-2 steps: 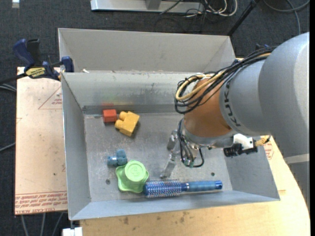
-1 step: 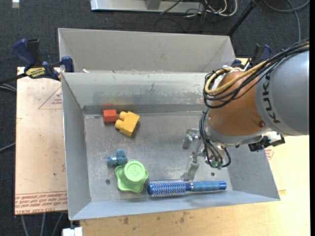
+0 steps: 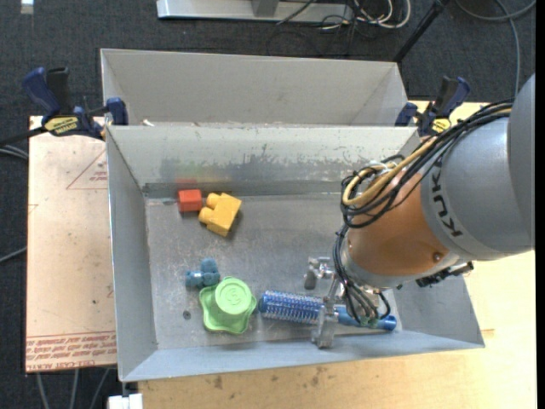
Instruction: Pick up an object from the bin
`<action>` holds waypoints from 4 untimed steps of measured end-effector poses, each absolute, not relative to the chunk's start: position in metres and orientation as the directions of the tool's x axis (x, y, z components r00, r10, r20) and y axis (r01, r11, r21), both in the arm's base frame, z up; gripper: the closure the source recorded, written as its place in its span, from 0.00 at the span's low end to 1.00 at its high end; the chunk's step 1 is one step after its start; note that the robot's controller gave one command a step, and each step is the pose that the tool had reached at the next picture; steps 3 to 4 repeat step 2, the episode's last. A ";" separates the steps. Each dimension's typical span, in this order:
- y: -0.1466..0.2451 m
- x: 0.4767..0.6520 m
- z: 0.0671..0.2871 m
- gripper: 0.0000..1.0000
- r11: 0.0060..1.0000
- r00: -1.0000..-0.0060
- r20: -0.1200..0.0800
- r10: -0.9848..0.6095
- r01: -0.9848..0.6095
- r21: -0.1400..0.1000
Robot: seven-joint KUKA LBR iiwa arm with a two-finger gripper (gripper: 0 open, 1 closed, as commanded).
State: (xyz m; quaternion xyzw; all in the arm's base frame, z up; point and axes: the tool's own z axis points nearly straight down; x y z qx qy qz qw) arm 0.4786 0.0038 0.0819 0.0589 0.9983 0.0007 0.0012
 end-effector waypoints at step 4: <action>0.036 0.496 0.242 1.00 0.998 -0.998 -0.010 0.060 0.060 0.003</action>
Offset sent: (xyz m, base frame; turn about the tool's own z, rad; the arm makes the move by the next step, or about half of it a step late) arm 0.0000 0.0000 0.0000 0.0000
